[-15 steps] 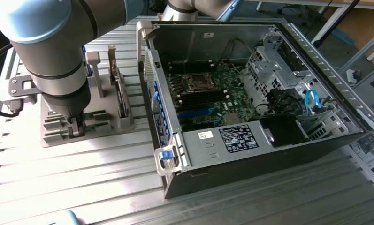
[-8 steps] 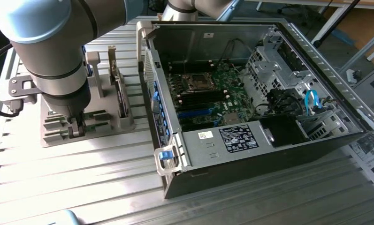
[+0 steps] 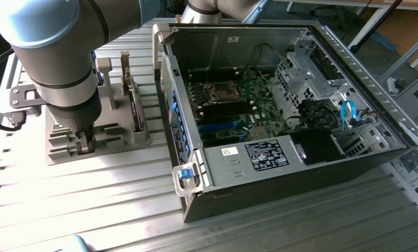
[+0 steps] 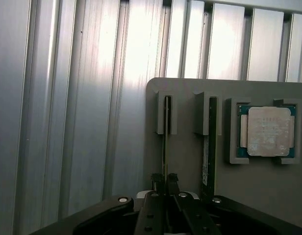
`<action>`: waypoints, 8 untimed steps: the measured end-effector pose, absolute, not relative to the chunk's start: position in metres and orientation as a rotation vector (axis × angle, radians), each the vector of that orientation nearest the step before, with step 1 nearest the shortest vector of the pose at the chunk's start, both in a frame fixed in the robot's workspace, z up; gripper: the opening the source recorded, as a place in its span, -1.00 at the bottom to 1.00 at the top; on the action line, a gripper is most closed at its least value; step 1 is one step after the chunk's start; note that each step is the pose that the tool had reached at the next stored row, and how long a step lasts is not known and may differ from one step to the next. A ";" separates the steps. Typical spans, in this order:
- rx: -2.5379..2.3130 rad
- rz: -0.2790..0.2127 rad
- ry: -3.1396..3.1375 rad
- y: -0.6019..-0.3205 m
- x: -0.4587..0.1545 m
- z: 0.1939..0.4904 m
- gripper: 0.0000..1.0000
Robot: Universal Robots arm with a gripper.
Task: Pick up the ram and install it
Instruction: 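Pick up the ram and move it above insertion slot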
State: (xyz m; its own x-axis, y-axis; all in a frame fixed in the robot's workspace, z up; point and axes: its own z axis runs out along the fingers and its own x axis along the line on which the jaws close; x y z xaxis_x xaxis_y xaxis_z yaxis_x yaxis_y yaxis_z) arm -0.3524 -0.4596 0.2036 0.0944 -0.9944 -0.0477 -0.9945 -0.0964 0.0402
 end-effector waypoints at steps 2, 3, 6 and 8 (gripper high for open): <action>-2.322 0.098 2.110 -0.460 -0.352 0.204 -0.73; -2.322 0.098 2.110 -0.460 -0.352 0.205 -0.73; -2.322 0.098 2.110 -0.460 -0.352 0.207 -0.73; -2.322 0.098 2.110 -0.460 -0.352 0.208 -0.73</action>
State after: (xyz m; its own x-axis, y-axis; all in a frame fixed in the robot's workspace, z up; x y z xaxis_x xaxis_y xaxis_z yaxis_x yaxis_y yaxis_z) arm -0.3524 -0.4596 0.2079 0.0944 -0.9944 -0.0476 -0.9945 -0.0964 0.0403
